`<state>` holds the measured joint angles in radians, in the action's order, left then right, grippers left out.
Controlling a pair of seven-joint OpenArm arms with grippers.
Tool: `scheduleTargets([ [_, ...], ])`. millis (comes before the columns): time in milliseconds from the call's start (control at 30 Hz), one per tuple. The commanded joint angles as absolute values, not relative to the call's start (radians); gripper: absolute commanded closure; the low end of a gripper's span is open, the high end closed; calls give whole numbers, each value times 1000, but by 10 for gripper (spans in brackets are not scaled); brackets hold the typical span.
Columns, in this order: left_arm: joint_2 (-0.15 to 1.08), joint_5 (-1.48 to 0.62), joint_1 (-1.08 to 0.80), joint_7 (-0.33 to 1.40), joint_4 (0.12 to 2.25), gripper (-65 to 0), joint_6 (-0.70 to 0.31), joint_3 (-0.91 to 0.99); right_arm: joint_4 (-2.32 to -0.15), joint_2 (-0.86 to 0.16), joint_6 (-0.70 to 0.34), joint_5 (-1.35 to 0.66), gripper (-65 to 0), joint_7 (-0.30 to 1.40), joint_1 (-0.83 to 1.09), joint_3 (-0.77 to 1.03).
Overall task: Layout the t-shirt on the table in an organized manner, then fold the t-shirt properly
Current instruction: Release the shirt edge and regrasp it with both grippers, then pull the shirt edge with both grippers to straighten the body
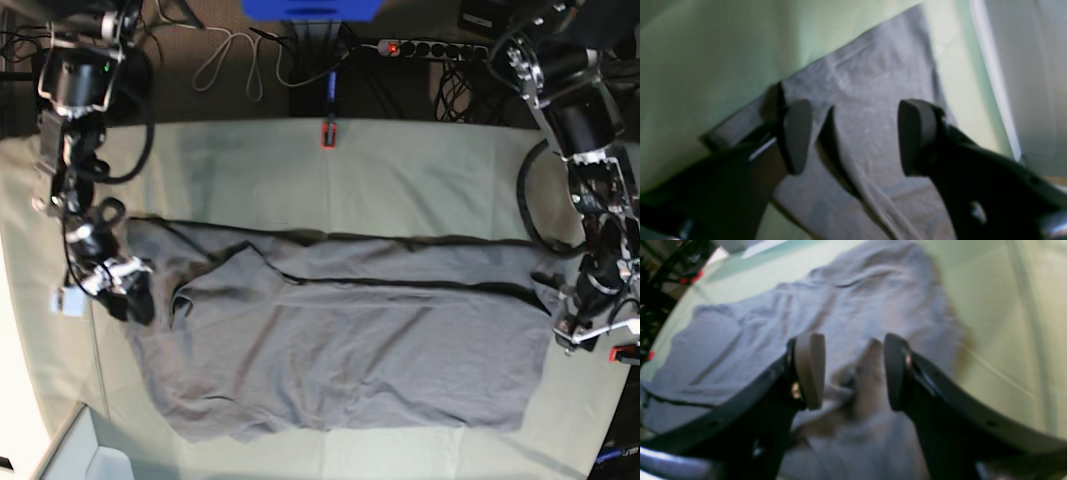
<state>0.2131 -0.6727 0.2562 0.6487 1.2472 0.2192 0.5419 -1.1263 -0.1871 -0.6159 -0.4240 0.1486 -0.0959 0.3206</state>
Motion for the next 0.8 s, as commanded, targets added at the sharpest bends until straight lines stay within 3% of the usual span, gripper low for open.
scheduleTargets([
  [0, 226, -679, 255, 641, 1290, -396, 217, 545, -1173, -196, -630, -440, -295, 125, -85, 332],
  [200, 202, -680, 114, 636, 1325, -398, 217, 545, -1260, -191, -630, -440, -295, 117, 70, 344],
  [400, 180, -673, 113, 633, 1210, -398, 216, 545, -1264, -189, -630, -441, -295, 117, 137, 344],
  [567, 189, -671, 114, 470, 1155, -395, 216, 532, -1265, -189, -630, -441, -295, 117, 165, 343],
  [767, 231, -671, 110, 446, 1179, -395, 222, 410, -1265, -189, -630, -441, -295, 116, 185, 343],
])
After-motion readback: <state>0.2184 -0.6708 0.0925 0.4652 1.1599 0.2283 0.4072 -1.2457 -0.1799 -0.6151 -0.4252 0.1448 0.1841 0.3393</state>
